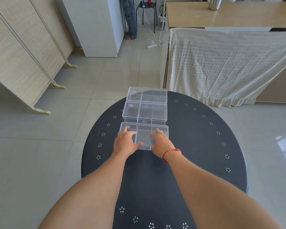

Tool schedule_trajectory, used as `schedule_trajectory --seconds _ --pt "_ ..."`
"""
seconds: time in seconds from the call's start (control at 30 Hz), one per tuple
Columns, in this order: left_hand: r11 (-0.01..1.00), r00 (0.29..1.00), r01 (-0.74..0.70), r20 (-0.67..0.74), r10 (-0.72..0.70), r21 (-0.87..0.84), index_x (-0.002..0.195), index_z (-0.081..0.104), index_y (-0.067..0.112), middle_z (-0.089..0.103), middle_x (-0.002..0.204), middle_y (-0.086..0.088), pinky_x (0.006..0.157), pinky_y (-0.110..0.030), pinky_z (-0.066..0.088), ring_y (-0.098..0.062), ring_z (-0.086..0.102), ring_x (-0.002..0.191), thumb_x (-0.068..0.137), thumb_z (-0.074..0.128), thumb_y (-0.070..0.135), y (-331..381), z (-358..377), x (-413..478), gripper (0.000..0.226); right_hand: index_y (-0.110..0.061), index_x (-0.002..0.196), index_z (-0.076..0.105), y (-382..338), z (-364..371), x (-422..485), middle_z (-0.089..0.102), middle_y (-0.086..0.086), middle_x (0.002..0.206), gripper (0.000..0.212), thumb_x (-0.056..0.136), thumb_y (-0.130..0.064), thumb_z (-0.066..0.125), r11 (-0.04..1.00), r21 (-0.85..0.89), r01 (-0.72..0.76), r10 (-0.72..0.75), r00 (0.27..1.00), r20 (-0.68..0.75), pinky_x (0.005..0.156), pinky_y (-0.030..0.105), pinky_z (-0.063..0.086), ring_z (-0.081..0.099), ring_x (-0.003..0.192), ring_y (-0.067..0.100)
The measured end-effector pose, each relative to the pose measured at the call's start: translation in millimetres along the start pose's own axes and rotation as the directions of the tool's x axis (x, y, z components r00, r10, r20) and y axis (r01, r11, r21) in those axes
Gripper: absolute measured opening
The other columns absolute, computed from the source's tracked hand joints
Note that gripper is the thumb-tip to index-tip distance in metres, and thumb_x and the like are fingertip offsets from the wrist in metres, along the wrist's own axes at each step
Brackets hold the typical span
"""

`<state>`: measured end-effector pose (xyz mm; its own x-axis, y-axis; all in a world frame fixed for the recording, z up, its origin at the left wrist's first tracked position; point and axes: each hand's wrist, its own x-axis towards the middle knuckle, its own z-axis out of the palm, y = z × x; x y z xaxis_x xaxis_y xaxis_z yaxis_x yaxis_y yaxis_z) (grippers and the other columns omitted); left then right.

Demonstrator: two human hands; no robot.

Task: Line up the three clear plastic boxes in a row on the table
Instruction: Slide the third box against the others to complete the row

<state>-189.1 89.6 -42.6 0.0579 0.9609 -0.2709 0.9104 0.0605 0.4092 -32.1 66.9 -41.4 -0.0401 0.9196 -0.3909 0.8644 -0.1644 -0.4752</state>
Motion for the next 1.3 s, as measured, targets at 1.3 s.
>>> schedule_trajectory --seconds 1.3 --pt "0.997 0.997 0.032 0.072 -0.027 -0.071 0.146 0.042 0.020 0.013 0.163 -0.004 0.112 -0.043 0.033 -0.020 0.013 0.151 0.091 0.062 0.041 12 -9 24 0.063 -0.014 0.148 0.036 -7 -23 18 0.019 0.009 0.162 0.058 0.094 -0.010 0.054 0.999 0.010 -0.031 0.031 0.999 -0.033 0.118 0.039 0.030 0.020 0.150 0.028"
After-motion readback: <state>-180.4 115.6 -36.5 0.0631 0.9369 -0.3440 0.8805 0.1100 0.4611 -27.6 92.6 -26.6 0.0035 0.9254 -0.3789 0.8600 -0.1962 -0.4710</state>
